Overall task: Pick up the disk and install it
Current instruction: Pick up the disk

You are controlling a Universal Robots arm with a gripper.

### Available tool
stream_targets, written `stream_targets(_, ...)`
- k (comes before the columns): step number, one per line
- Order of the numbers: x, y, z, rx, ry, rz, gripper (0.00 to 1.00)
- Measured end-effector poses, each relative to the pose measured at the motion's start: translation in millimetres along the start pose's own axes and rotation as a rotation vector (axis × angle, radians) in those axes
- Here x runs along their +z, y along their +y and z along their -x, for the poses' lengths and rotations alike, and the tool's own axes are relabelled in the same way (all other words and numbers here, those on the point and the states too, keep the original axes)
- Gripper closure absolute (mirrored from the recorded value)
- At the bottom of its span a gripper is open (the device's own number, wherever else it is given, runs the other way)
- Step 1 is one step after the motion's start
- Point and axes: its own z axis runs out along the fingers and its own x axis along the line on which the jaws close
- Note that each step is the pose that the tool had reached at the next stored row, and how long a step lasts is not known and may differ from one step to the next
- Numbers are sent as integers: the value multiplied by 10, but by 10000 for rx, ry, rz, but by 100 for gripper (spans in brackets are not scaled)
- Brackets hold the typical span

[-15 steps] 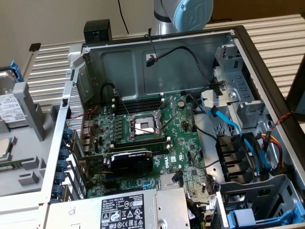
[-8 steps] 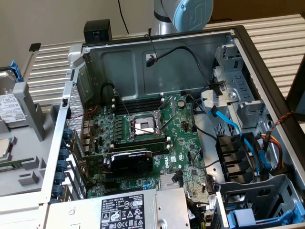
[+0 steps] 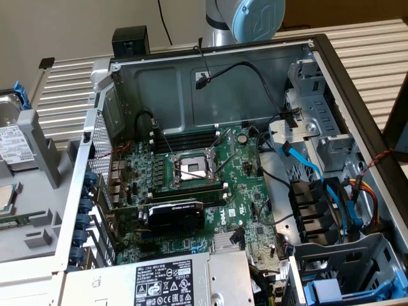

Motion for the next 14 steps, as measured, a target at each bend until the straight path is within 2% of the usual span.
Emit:
stream_targets(1,1,0,0,0,0,2,35)
stream_targets(4,22,4,-2,0,-7,-3,35)
stream_targets(10,128,29,-24,-5,-41,-17,35)
stream_targets(14,174,73,-117,-4,-134,-67,35)
